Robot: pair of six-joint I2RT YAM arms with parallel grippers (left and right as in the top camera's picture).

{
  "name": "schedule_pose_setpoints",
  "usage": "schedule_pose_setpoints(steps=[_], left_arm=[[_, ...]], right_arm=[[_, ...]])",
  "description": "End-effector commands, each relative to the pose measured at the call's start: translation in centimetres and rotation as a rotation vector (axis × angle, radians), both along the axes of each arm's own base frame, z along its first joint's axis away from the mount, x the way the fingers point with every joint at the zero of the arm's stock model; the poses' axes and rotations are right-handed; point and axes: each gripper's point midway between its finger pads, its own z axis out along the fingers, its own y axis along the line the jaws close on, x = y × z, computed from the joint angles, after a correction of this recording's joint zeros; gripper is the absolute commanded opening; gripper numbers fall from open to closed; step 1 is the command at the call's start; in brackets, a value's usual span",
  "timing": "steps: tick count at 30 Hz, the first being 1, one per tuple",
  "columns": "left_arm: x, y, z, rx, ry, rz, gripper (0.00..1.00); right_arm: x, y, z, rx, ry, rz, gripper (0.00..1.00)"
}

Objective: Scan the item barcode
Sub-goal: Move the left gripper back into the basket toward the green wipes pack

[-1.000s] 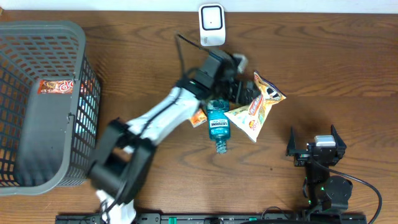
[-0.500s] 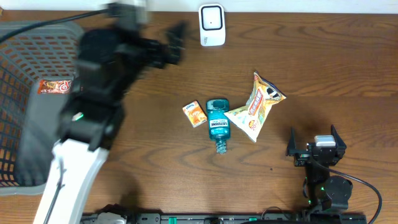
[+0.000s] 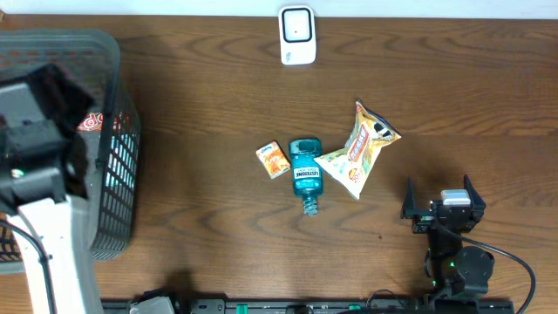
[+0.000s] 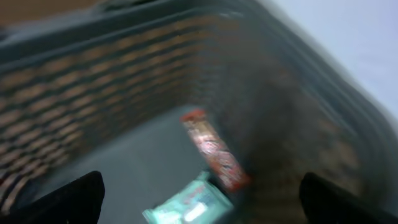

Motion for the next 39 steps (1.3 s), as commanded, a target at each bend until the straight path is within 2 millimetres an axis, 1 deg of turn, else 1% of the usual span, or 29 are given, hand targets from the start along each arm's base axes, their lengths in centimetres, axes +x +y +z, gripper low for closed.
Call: schedule_pose_setpoints(steps=[1, 5, 8, 11, 13, 17, 21, 26, 30, 36, 37, 39], left_arm=[[-0.2, 2.3, -2.9, -0.232, -0.079, 0.15, 0.99], [1.0, 2.7, -6.4, -0.399, -0.043, 0.114, 0.99], [1.8, 2.9, -9.0, -0.467, 0.002, 0.108, 0.99], [2.9, 2.2, -11.6, -0.549, 0.049, 0.078, 0.99], [3.1, 1.1, -13.8, -0.632, 0.101, 0.058, 0.99], [2.4, 0.4, -17.4, -0.704, 0.223, 0.072, 0.99], [1.2, -0.1, -20.9, -0.771, 0.347, 0.12, 0.99], [0.1, -0.8, -24.4, -0.845, 0.443, 0.188, 0.99], [-0.5, -1.1, -26.5, -0.875, 0.501, 0.205, 0.99], [-0.9, -1.4, -28.5, -0.902, 0.555, 0.221, 1.0], [-1.0, -1.5, -28.8, -0.906, 0.563, 0.223, 0.95], [-1.1, -1.6, -29.3, -0.912, 0.577, 0.225, 0.59]], right_arm=[[0.0, 0.2, -0.1, -0.007, 0.003, 0.01, 0.99], [0.0, 0.2, -0.1, -0.007, 0.003, 0.01, 0.99], [0.0, 0.2, -0.1, -0.007, 0.003, 0.009, 0.99], [0.0, 0.2, -0.1, -0.007, 0.003, 0.01, 0.99], [0.0, 0.2, -0.1, -0.007, 0.003, 0.01, 0.99], [0.0, 0.2, -0.1, -0.007, 0.003, 0.01, 0.99], [0.0, 0.2, -0.1, -0.007, 0.003, 0.009, 0.99], [0.0, 0.2, -0.1, -0.007, 0.003, 0.01, 0.99], [0.0, 0.2, -0.1, -0.007, 0.003, 0.01, 0.99], [0.0, 0.2, -0.1, -0.007, 0.003, 0.01, 0.99], [0.0, 0.2, -0.1, -0.007, 0.003, 0.01, 0.99], [0.0, 0.2, -0.1, -0.007, 0.003, 0.01, 0.99]])
